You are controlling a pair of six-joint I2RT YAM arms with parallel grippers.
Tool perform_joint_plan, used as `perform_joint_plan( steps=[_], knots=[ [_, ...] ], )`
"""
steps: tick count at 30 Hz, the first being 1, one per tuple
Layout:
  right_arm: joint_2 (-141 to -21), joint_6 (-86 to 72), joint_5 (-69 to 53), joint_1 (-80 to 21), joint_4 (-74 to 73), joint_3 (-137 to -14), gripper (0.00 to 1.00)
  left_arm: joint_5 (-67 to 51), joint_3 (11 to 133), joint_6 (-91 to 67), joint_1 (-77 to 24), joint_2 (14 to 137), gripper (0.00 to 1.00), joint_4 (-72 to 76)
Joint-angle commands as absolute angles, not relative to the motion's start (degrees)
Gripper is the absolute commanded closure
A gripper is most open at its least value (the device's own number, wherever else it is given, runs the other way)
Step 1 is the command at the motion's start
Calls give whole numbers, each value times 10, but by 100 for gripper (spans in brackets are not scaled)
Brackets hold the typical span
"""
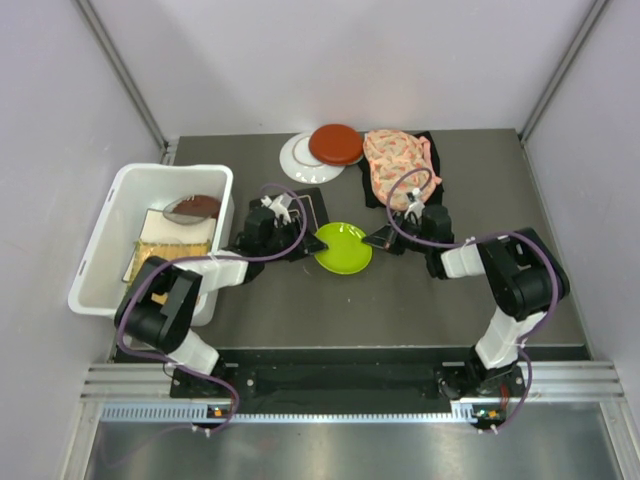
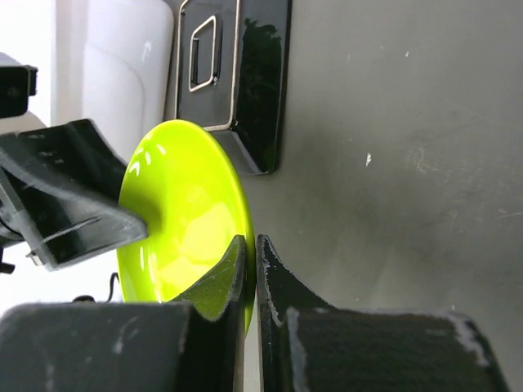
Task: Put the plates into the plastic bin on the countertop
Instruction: Pick up the plate at the center of the board, then place the plate in the plastic bin.
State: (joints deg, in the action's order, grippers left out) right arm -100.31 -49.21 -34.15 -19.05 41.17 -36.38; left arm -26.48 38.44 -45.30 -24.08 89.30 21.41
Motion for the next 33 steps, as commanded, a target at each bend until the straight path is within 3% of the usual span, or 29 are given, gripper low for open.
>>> perform_joint_plan(
  steps=[1, 3, 4, 6, 10, 13, 21, 25, 28, 31, 33],
  knots=[
    [-976, -478, -350, -199, 444, -376, 100, -283, 390, -463, -243, 896, 73, 262],
    [-972, -476, -347, -199, 440, -377, 98, -290, 390, -468, -243, 899, 87, 265],
    [-971, -476, -346, -200, 438, -378, 87, -294, 391, -470, -243, 899, 100, 269],
    [-962, -469, -342, -200, 432, -377, 76, -297, 393, -478, -243, 899, 100, 272],
    [-925, -438, -324, -203, 383, -374, 34, -301, 430, -459, -238, 881, 100, 201],
    [-880, -400, -293, -202, 318, -375, 23, -297, 474, -425, -204, 840, 100, 150],
    [-787, -365, -205, -201, 236, -365, 15, -334, 553, -424, -26, 738, 100, 71],
    [-723, -363, -184, -202, 205, -367, 13, -424, 561, -498, 173, 730, 100, 113],
    [-670, -351, -153, -202, 167, -379, 10, -414, 577, -506, 231, 741, 100, 75],
    [-632, -332, -117, -202, 127, -396, 9, -428, 532, -595, 272, 737, 100, 185],
    [-609, -329, -92, -202, 119, -394, 7, -418, 536, -592, 285, 746, 100, 176]
  ],
)
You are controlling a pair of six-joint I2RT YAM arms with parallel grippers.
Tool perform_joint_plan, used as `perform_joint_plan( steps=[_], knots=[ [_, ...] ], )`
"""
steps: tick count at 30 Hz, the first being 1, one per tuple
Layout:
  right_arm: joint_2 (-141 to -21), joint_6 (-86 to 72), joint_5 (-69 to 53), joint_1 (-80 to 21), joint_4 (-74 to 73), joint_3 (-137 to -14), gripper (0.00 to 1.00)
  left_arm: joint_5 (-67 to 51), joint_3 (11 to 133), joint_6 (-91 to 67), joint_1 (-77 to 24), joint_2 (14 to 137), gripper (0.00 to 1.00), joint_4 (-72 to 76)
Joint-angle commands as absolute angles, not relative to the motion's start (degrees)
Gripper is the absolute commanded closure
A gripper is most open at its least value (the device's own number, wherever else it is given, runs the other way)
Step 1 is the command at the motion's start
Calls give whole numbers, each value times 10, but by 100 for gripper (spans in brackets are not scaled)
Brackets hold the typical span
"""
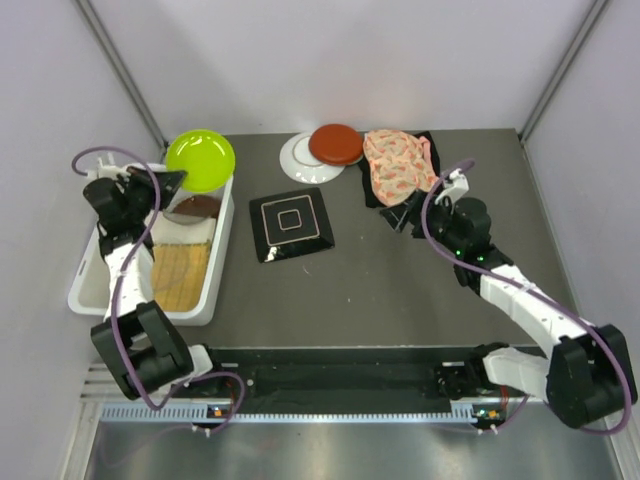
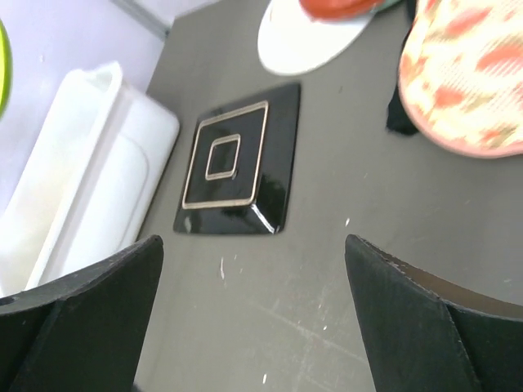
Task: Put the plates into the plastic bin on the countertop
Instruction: Place the plate in the plastic bin.
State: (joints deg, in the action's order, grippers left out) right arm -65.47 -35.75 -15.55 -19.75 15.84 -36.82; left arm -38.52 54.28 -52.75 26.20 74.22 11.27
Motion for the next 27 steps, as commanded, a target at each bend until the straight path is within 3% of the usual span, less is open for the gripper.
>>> perform_joint_plan(
  steps=[1, 5, 11, 27],
  knots=[
    [-602, -330, -89, -201, 120, -389, 6, -399, 545, -551, 296, 750, 100, 124],
    [-576, -322, -87, -202, 120, -361, 5, -327, 563, -442, 313, 739, 100, 17],
    [-565, -296, -58, -192, 83, -358, 4, -261, 502, -418, 315, 714, 100, 47],
    [-559, -301, -72, -188, 82, -353, 4, -266, 494, -398, 314, 838, 100, 93]
  ],
)
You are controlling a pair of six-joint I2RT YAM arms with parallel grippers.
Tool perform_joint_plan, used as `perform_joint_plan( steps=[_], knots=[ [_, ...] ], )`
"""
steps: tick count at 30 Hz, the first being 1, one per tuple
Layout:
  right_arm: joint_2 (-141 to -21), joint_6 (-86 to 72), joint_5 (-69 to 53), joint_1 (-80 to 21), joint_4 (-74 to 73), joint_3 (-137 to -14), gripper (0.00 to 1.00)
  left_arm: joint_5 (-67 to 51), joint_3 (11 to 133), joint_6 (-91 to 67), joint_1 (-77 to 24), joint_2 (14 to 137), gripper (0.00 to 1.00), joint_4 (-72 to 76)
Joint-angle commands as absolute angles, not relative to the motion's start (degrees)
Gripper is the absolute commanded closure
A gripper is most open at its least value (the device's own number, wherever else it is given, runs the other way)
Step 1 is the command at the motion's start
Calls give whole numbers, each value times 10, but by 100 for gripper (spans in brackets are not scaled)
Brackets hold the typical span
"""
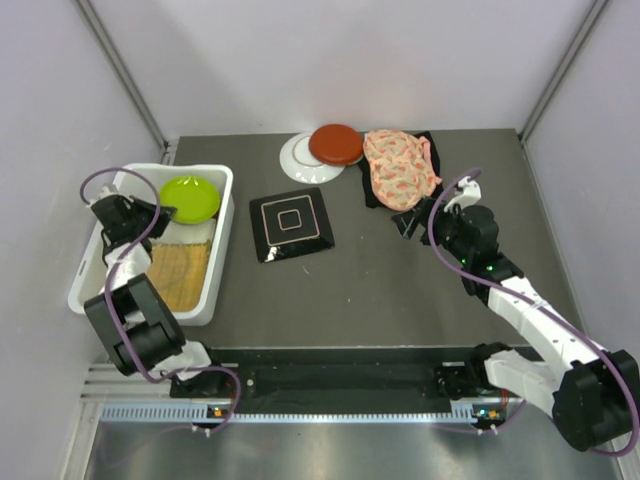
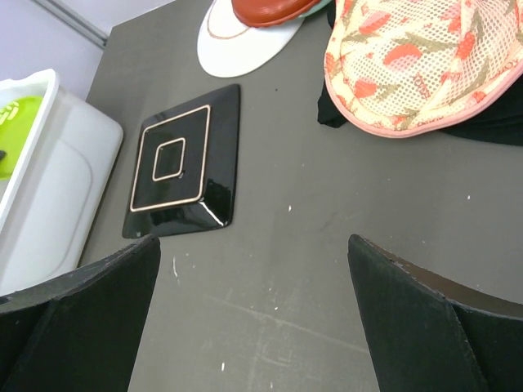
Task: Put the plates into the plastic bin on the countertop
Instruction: Place the plate in the plastic bin.
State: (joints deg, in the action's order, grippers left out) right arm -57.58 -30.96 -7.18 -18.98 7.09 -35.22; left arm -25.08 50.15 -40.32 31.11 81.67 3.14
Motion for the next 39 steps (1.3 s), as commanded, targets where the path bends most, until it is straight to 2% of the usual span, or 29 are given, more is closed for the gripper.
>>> perform_joint_plan(
  steps=[1, 9, 10, 11, 12, 14, 16, 22, 34, 36, 39],
  knots=[
    [-560, -301, -72, -188, 81, -353, 3, -267, 492, -401, 315, 845, 100, 98],
    [-565, -308, -78, -188, 85, -353, 3, -264, 505, -403, 314, 890, 100, 73],
    [-566, -308, -79, -188, 85, -353, 4, -262, 507, -401, 313, 892, 98, 70],
    [-567, -308, -78, -188, 85, -353, 4, -261, 508, -401, 314, 894, 95, 69],
    [-569, -308, -78, -187, 84, -353, 3, -261, 509, -400, 314, 896, 85, 64],
    [-570, -308, -77, -188, 83, -353, 3, -262, 512, -400, 312, 897, 78, 63],
    [-570, -308, -76, -188, 83, -353, 3, -261, 514, -400, 312, 896, 67, 61],
    [-582, -308, -78, -188, 88, -354, 3, -261, 515, -399, 311, 889, 45, 57],
    [-595, -309, -81, -187, 89, -359, 3, -229, 524, -371, 309, 847, 22, 25],
    [-599, -309, -82, -188, 88, -359, 3, -216, 526, -363, 309, 837, 12, 15],
    [-599, -310, -82, -188, 86, -359, 3, -206, 527, -355, 310, 827, 6, 6]
  ],
)
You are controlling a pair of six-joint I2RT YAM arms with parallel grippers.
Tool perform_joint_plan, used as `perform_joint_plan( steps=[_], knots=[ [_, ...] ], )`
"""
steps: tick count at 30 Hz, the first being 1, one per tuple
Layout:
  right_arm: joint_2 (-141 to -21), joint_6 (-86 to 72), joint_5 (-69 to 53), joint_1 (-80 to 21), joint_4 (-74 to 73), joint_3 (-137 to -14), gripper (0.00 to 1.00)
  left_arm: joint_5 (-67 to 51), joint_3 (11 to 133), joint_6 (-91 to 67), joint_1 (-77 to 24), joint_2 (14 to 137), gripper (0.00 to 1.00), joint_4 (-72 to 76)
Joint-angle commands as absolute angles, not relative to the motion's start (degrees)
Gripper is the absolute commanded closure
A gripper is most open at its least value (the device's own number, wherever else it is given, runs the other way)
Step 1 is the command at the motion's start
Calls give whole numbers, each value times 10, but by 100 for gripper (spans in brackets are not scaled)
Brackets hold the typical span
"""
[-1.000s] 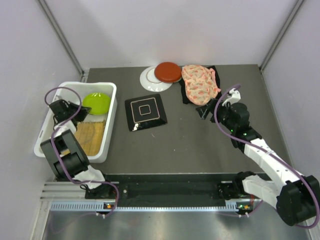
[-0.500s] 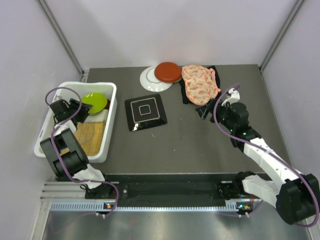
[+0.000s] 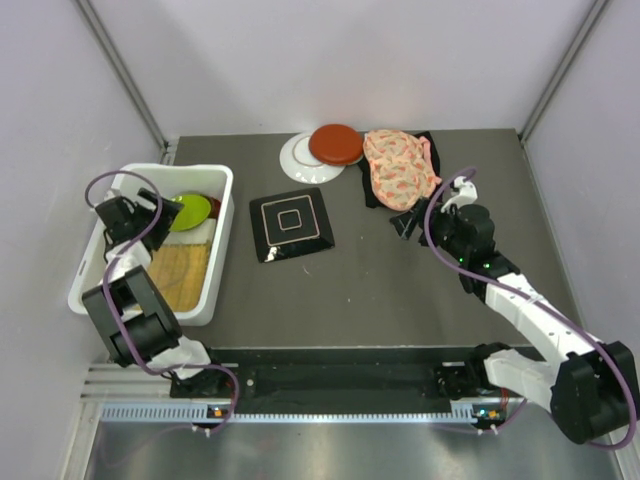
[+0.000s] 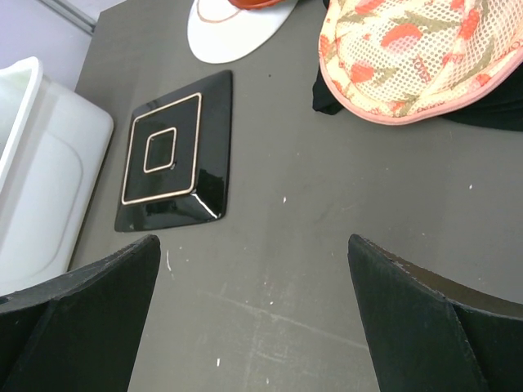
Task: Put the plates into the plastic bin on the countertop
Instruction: Place the plate in the plastic bin.
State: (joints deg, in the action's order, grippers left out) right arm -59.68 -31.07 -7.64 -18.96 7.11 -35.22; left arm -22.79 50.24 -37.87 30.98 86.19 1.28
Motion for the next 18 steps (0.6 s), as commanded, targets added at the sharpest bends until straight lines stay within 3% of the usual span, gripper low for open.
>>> perform_joint_plan(
  steps=[1, 13, 18],
  knots=[
    [-598, -309, -83, -188, 85, -360, 3, -204, 526, -355, 309, 824, 5, 5],
    [-614, -308, -100, -187, 65, -380, 4, -183, 526, -345, 300, 782, 1, -20],
    [-642, -328, -148, -188, 76, -399, 5, -100, 546, -276, 193, 712, 1, -59]
  ],
)
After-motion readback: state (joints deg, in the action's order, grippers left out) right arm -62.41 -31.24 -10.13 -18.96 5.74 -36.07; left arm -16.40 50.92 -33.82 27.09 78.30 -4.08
